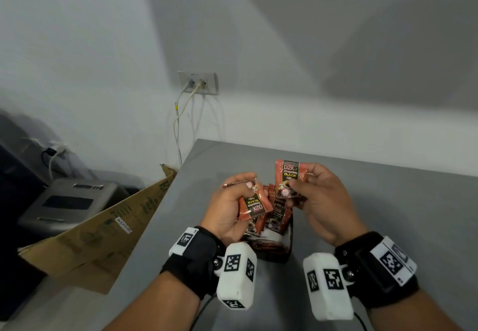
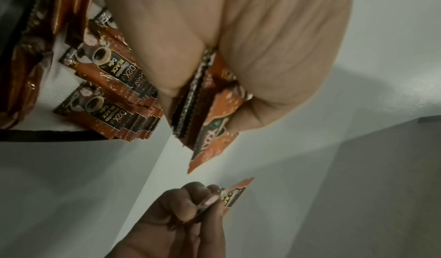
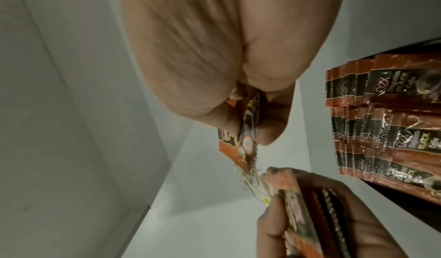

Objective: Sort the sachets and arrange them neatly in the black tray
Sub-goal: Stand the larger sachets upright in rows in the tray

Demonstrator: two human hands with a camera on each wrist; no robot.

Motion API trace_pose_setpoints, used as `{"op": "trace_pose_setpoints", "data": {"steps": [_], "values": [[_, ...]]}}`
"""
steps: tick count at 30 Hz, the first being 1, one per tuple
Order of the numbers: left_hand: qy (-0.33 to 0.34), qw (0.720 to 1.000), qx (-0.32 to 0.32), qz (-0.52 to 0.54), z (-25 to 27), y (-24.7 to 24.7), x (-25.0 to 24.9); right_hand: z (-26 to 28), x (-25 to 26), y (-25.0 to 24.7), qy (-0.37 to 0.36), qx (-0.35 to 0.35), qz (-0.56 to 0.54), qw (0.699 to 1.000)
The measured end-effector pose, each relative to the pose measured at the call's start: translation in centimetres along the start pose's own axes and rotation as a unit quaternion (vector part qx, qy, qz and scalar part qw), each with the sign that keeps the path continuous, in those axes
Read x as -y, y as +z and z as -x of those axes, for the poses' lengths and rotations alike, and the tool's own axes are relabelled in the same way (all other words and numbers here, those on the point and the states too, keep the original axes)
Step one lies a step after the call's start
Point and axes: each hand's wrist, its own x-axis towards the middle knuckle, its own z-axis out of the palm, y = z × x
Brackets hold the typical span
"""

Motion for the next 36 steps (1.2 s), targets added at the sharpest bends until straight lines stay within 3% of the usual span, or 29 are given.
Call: {"op": "trace_pose_setpoints", "data": {"steps": [3,8,12,14,16,18,20,22,24,27,32,36], "values": [[0.05,0.998,-0.027,-0.015,-0.1,0.4,0.3,0.6,0.0,-0.4,0.02,0.019,-0.027,0.999],[0.103,0.995,-0.019,0.008,-0.4,1.1,0.2,0.7,-1.0,1.2,0.069,0.046,0.01,0.997],[0.074,0.996,0.025,-0.043,-0.6,0.5,-0.5,-0.3,-0.8,3.0,0.072,-0.001,0.048,0.996],[0.056,0.989,0.047,-0.126,-0.6,-0.1,-1.2,-0.7,-0.2,3.4,0.034,-0.013,0.139,0.99],[0.03,0.971,0.076,-0.224,-0.8,-0.7,-2.1,-0.9,0.7,4.1,-0.006,0.008,0.295,0.956],[0.011,0.959,0.098,-0.267,-1.2,-1.3,-3.0,-1.0,1.1,5.1,-0.029,0.005,0.363,0.931],[0.004,0.964,0.085,-0.252,-1.9,-2.0,-3.8,-1.2,0.8,5.4,-0.047,-0.061,0.317,0.945],[0.007,0.976,0.057,-0.212,-2.4,-2.4,-4.4,-1.1,0.4,5.4,-0.022,-0.109,0.161,0.981],[0.018,0.979,0.056,-0.195,-2.4,-2.4,-4.5,-0.8,-0.3,5.8,0.021,-0.08,0.068,0.994],[0.031,0.976,0.069,-0.202,-2.2,-1.4,-3.8,-0.5,-1.5,6.8,0.058,-0.046,0.066,0.995],[-0.049,0.991,0.082,-0.095,-1.6,-0.6,-2.4,-0.9,0.1,5.1,0.036,-0.11,-0.092,0.989],[-0.019,0.993,0.055,-0.101,-1.5,-0.9,-2.1,-0.1,0.8,3.0,0.037,-0.056,-0.103,0.992]]}}
